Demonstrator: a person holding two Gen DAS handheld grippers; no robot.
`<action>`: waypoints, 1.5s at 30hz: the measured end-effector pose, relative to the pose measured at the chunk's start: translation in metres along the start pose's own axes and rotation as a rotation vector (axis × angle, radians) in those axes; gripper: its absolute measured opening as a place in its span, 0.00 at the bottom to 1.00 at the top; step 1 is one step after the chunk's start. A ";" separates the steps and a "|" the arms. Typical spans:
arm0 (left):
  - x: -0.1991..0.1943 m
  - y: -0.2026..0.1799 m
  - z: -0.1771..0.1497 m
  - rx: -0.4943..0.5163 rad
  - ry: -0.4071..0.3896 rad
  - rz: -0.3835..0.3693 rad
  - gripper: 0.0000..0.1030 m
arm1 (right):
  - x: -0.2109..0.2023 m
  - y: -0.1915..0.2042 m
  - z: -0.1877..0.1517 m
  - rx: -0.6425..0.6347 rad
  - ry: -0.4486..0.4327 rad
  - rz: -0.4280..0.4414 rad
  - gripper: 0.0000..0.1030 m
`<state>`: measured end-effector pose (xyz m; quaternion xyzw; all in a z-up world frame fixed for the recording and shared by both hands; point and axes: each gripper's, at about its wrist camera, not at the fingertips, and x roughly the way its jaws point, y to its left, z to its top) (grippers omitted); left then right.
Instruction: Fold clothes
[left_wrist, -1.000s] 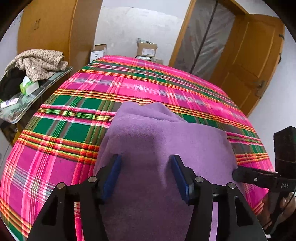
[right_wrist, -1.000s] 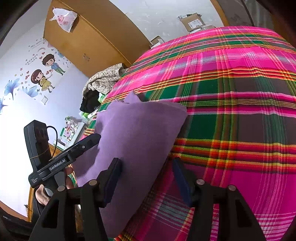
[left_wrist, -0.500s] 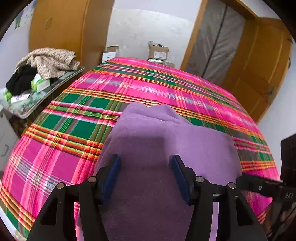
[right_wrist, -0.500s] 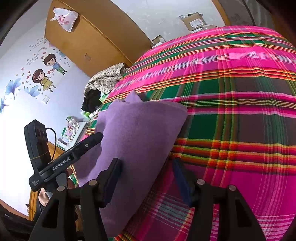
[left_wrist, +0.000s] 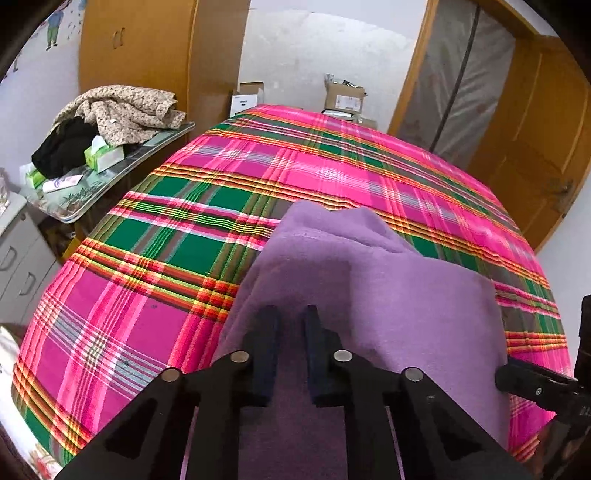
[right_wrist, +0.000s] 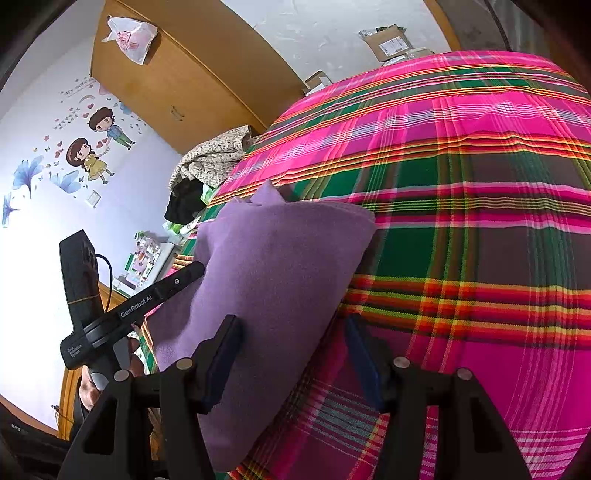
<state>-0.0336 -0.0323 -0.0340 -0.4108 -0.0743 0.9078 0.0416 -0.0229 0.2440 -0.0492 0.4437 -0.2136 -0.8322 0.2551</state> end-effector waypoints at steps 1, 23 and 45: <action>0.000 0.000 0.000 0.003 0.002 0.004 0.08 | 0.000 0.000 0.000 0.000 0.000 0.000 0.58; 0.000 0.020 0.000 0.071 -0.008 -0.276 0.28 | 0.004 0.007 -0.001 0.007 -0.009 -0.050 0.58; 0.001 0.014 0.000 0.103 -0.008 -0.245 0.35 | 0.007 0.054 -0.005 -0.203 0.025 -0.273 0.38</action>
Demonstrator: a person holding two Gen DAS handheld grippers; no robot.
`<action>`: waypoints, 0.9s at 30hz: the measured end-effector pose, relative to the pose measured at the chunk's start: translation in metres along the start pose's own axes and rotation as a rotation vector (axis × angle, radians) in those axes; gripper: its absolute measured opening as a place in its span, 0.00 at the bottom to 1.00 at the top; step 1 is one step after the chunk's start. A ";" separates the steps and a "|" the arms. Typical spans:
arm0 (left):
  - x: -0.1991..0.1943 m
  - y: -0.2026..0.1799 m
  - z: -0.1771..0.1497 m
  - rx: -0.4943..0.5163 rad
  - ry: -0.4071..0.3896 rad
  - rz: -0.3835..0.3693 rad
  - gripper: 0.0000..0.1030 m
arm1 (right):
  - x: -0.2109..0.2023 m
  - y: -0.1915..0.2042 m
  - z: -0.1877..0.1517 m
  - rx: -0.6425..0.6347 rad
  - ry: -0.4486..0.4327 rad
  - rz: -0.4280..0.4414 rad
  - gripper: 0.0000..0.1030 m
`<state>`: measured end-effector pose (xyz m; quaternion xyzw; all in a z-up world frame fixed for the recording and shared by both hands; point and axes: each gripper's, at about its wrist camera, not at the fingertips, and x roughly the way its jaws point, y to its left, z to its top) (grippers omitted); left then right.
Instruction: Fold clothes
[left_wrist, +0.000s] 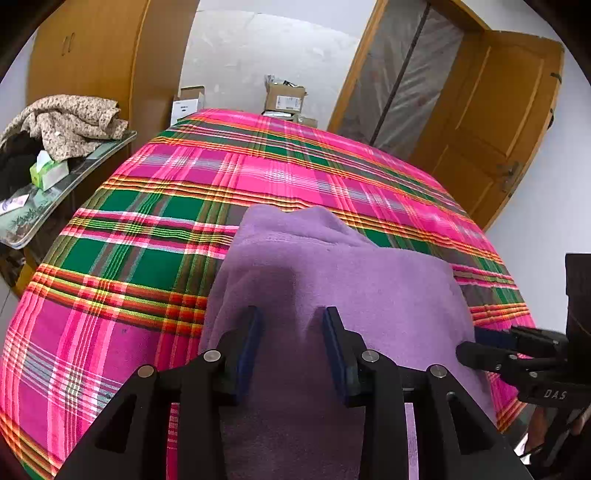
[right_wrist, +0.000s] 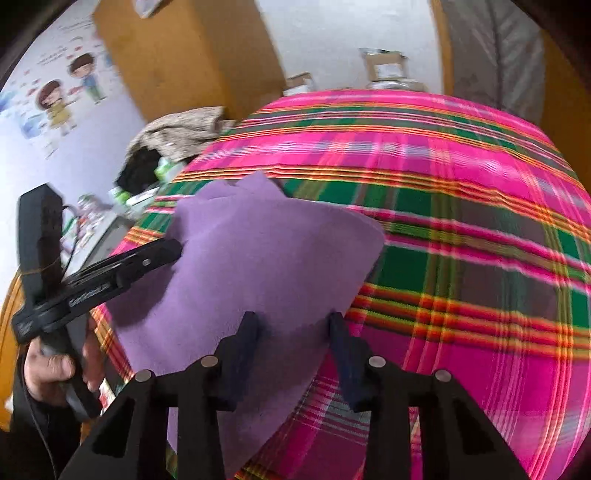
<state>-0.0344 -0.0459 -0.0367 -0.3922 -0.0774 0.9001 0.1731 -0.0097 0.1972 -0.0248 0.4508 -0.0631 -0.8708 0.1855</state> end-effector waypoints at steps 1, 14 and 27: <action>0.000 0.000 0.000 0.001 -0.001 0.001 0.35 | -0.001 -0.004 -0.001 -0.016 -0.003 0.047 0.39; 0.001 -0.009 0.000 0.035 -0.004 0.046 0.37 | 0.002 -0.048 -0.010 0.184 0.007 0.226 0.53; -0.035 0.023 -0.006 -0.036 -0.044 0.080 0.61 | 0.005 -0.038 -0.012 0.179 0.017 0.307 0.58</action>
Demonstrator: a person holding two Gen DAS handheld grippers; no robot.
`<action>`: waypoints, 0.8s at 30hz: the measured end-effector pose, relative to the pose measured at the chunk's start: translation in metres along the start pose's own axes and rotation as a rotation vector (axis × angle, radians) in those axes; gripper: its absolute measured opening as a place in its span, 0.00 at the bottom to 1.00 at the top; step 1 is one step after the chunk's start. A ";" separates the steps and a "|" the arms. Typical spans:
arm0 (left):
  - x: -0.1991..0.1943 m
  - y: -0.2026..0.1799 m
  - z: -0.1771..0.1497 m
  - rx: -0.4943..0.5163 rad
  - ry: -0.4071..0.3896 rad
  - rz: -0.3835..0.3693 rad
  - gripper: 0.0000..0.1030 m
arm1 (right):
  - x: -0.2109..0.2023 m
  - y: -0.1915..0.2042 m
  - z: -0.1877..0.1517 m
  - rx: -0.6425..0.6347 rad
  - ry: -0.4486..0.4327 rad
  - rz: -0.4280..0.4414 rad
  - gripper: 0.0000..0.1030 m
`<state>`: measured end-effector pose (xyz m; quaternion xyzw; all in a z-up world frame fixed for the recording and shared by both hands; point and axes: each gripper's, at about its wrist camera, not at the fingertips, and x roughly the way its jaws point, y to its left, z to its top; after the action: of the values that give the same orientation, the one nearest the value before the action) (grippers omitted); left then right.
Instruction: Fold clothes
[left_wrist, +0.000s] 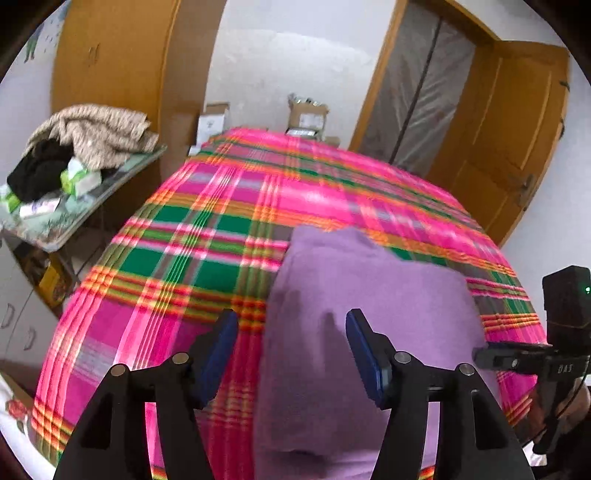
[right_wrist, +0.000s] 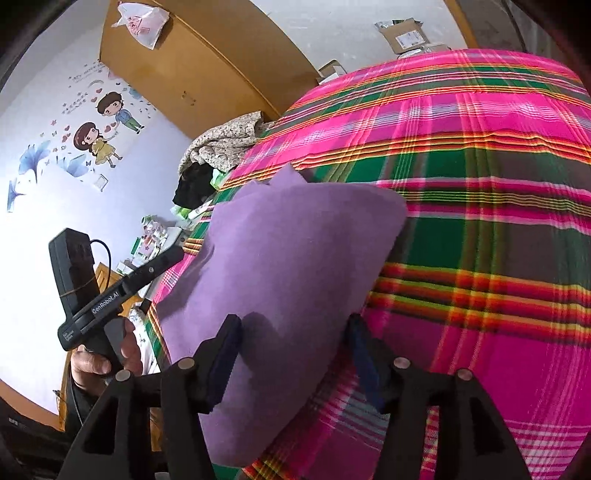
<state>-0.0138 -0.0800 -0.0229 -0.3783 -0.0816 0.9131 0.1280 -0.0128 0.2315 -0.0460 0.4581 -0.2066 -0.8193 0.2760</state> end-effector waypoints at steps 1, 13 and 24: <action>0.001 0.003 -0.002 -0.010 0.015 -0.003 0.61 | 0.000 -0.001 0.000 0.007 0.000 0.005 0.58; 0.014 0.007 -0.017 -0.078 0.121 -0.103 0.55 | -0.003 -0.015 0.008 0.127 -0.025 0.002 0.53; 0.018 0.000 -0.020 -0.029 0.082 -0.082 0.57 | 0.008 -0.010 0.019 0.121 -0.005 -0.053 0.46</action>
<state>-0.0122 -0.0737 -0.0489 -0.4136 -0.1047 0.8896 0.1629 -0.0349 0.2359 -0.0479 0.4773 -0.2443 -0.8134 0.2256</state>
